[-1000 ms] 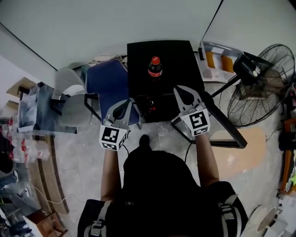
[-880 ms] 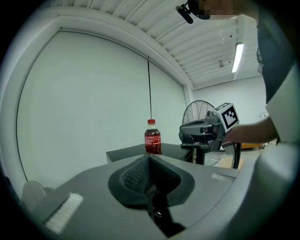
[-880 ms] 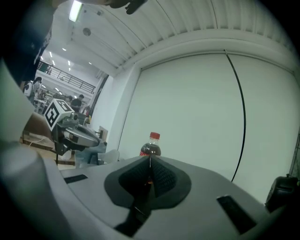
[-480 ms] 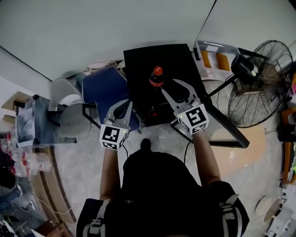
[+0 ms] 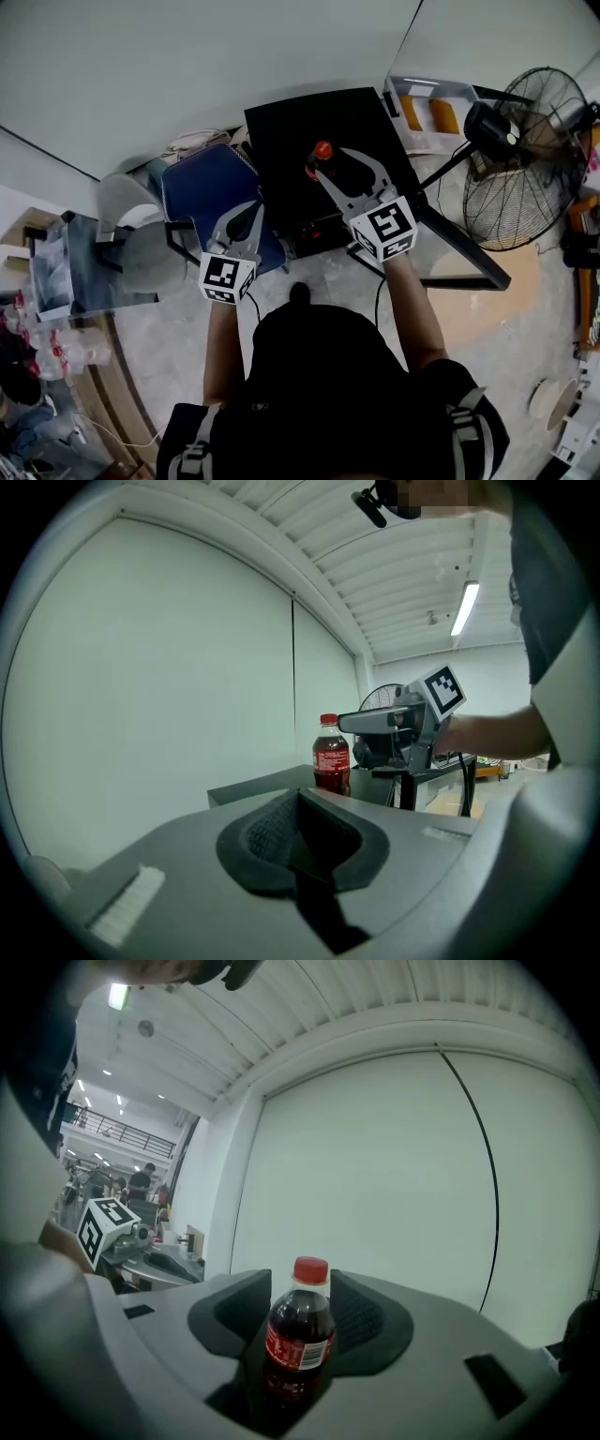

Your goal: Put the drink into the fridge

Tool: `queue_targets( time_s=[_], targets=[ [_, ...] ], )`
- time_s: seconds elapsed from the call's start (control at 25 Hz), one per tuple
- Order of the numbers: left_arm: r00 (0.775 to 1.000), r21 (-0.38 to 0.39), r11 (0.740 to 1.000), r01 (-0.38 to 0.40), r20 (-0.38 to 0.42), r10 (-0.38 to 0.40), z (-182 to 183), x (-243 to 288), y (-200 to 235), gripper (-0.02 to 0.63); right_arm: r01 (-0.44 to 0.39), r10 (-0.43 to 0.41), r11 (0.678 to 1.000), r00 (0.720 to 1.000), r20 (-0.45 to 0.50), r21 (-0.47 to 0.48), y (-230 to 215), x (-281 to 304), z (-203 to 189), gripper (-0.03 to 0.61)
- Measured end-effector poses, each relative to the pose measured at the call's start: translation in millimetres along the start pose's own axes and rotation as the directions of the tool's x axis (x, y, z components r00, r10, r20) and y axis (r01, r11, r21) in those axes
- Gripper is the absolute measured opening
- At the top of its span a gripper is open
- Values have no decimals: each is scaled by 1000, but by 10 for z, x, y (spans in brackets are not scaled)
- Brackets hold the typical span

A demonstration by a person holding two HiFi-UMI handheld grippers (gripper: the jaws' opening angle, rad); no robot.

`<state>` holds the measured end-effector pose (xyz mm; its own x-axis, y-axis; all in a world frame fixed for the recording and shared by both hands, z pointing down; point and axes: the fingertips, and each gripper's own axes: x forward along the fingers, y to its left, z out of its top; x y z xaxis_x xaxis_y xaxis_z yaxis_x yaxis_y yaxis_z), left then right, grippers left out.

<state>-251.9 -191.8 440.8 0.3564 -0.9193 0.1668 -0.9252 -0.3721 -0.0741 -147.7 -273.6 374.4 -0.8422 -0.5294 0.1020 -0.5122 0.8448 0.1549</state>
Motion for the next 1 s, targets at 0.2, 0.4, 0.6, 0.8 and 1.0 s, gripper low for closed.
queue_targets(
  time_s=[0.2,0.4,0.6,0.8,1.0],
  targets=[
    [1000,-1,1000,20,-2,-20,-32,30,77,2,20,-20,1000,1000,-16,4,-11,94,-7,192],
    [999,-7,999,33,-1,-33,-66,51,162,2,58,-59,998,998,-22,-4,-46,155,-11,164],
    [999,-4,999,49,-7,-49,-90,79,197,2,58,-58,998,998,-26,11,-55,179,1,148],
    [998,-5,998,55,-8,-55,-108,105,224,2,61,-60,996,998,-23,65,-95,156,2,138],
    [999,-6,999,52,0,-52,-89,83,230,2,65,-63,995,998,-22,79,-92,127,9,137]
  ],
)
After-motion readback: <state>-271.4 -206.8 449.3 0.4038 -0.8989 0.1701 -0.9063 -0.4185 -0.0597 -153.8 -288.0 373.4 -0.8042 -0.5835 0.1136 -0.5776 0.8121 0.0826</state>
